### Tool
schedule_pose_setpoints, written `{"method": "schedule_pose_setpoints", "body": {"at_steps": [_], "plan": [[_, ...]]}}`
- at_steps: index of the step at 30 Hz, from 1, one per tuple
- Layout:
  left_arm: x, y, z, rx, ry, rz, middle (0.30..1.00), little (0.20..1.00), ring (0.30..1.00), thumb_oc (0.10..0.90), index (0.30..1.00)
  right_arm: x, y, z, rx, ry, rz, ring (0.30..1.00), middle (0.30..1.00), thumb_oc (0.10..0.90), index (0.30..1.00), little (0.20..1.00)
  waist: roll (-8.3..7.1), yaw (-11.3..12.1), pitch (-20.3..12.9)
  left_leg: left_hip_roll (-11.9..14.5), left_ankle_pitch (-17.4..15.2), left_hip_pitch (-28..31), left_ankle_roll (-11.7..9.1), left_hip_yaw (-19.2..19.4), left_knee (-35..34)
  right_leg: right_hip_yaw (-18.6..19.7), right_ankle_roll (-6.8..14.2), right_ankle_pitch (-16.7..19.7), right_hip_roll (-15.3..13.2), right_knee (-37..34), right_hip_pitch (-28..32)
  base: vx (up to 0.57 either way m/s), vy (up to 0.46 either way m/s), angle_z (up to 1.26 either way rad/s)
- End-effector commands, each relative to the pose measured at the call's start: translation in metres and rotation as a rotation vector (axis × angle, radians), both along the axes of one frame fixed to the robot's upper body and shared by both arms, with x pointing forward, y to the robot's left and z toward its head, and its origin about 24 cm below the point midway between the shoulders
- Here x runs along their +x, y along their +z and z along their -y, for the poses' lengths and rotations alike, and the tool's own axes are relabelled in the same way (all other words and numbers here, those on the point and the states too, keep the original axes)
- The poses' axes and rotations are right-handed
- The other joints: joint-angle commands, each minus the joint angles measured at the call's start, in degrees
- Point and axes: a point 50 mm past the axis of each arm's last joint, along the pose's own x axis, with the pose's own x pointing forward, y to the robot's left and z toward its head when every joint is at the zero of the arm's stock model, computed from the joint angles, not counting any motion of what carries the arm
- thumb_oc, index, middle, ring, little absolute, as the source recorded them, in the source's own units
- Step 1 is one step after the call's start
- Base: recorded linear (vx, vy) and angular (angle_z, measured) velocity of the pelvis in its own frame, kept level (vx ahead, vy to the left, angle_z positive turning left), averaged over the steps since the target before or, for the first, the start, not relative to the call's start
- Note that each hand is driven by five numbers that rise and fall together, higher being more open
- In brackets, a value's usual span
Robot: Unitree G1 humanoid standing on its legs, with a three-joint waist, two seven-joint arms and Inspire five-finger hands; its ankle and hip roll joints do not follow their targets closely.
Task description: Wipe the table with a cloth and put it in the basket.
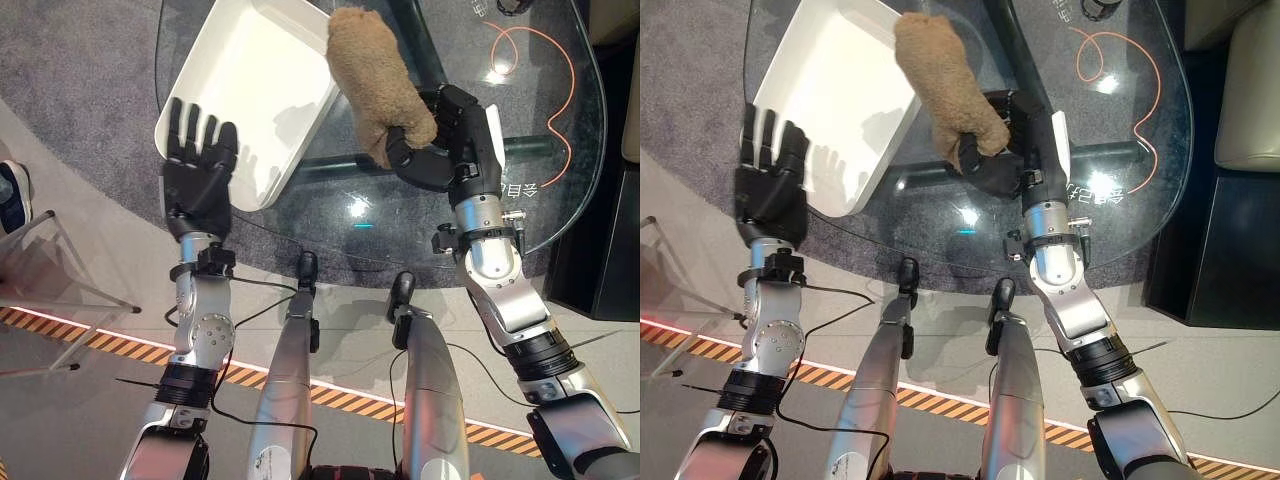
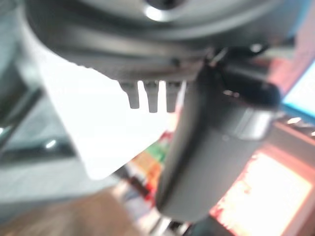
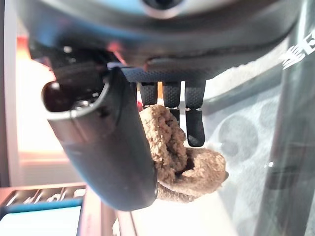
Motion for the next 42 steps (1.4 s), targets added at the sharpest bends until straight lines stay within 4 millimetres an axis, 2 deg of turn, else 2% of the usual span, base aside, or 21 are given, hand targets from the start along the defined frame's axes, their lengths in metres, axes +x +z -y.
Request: {"method": "schedule_pose_setpoints", "body": {"at_steps": [1,11,20,42], "plan": [[-0.009,0.041,0.004,-0.022,-0.120,0.231,0.900,0.900,0.900,0.800,0.900,-0.058,0.082,-0.026,0.081,0.289,0.490,0.300,0.300,0.100,0.300,0.200,-0.56,-0.15,-1.58,-3.22,-5.75,2.53,4.07,4.04,5.67,-2.66,1.50,7.22,3.37,-8.53,4.20,0.00,0.000,0.00],[-0.009,0.044,0.023,-0.002,-0.306,0.240,0.900,0.900,0.900,0.800,0.900,-0.058,0.077,-0.047,0.007,0.422,0.417,0.300,0.300,0.100,0.300,0.200,-0.39,-0.10,-1.58,-3.11,-5.40,3.07,3.91,4.47,5.09,-2.86,1.58,7.51,3.12,-9.41,4.90,0.00,0.000,0.00],[-0.013,0.050,0.037,-0.007,-0.427,0.293,0.900,0.900,0.900,0.800,0.900,-0.057,0.071,-0.057,-0.039,0.474,0.371,0.300,0.300,0.100,0.300,0.200,-0.42,-0.10,-1.58,-3.18,-5.20,3.23,3.79,4.51,4.76,-2.95,1.62,7.62,3.10,-9.58,4.95,0.00,0.000,0.00],[-0.020,0.063,0.042,-0.024,-0.486,0.410,0.900,0.900,0.900,0.800,0.900,-0.047,0.058,-0.062,-0.115,0.457,0.273,0.300,0.300,0.100,0.300,0.200,-0.70,0.14,-1.58,-3.42,-4.92,3.81,3.73,4.32,3.71,-3.03,1.75,7.81,3.20,-10.29,5.30,0.00,0.000,0.00]]}}
